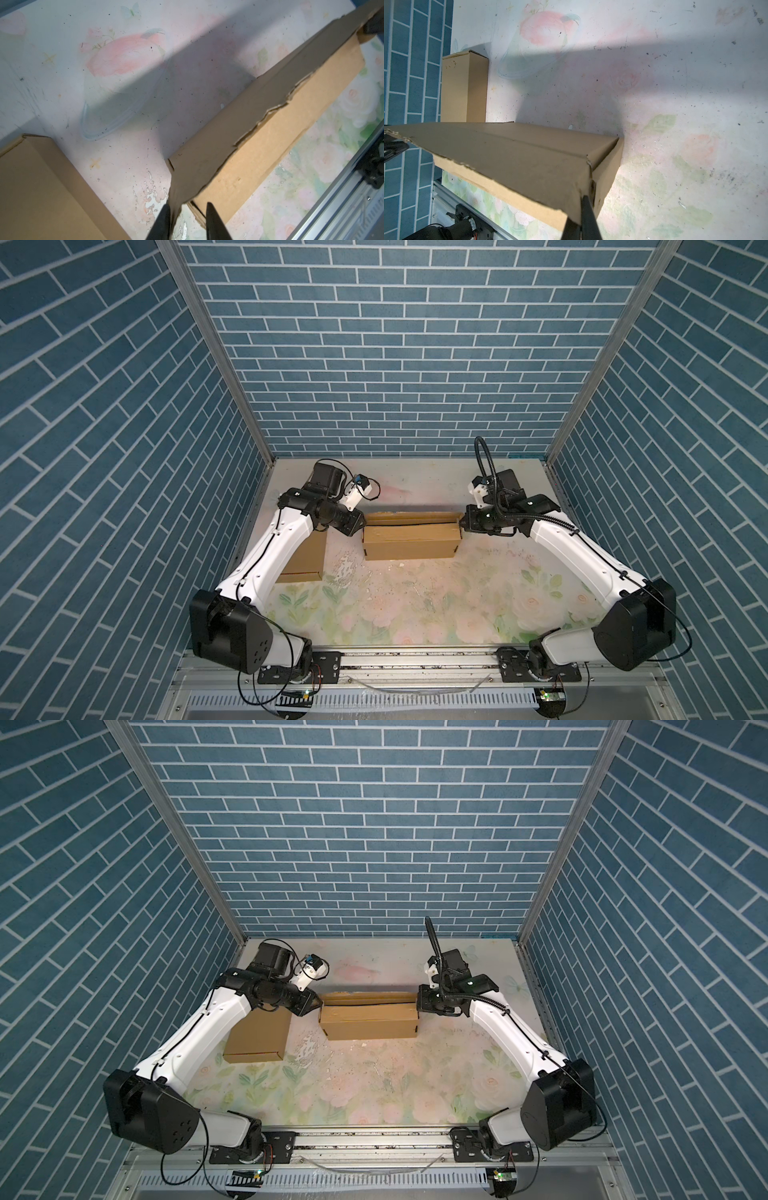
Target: Fold the paper box
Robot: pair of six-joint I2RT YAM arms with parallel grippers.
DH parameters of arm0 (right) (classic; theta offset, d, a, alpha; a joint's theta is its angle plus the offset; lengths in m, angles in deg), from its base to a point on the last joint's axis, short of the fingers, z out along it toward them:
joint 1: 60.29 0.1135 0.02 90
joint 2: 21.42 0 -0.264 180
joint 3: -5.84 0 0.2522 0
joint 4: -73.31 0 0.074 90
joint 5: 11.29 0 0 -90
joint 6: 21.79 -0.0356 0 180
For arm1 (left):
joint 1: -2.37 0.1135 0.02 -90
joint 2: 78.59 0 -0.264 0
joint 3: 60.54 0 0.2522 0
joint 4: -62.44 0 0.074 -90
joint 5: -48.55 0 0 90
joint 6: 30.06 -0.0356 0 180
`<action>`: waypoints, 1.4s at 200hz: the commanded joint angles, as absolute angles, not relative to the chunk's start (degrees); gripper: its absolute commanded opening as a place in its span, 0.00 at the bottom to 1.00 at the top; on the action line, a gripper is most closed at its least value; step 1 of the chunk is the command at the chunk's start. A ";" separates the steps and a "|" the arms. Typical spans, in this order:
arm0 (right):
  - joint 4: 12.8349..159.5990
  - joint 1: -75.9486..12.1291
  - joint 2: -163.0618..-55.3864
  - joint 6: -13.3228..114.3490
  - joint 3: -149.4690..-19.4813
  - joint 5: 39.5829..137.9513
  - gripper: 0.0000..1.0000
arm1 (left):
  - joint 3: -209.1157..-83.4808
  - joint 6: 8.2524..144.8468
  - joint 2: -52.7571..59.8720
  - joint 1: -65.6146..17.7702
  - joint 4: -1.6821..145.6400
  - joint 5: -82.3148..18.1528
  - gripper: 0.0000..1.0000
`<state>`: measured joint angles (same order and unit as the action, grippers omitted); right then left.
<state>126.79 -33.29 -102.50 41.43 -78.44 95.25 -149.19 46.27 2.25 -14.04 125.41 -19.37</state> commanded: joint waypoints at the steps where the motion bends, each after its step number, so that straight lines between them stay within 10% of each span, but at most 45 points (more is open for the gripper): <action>1: 131.08 -32.73 -102.68 39.82 -75.96 94.45 0.00 | -150.92 46.59 2.89 -13.72 127.23 -19.80 0.22; 99: 130.66 -32.77 -102.63 39.08 -76.04 94.53 0.00 | -152.92 56.12 4.69 -13.72 130.16 -18.15 0.03; 280: 129.67 -32.32 -103.59 38.07 -75.97 94.39 0.00 | -143.69 71.96 2.01 -14.24 120.59 -16.99 0.03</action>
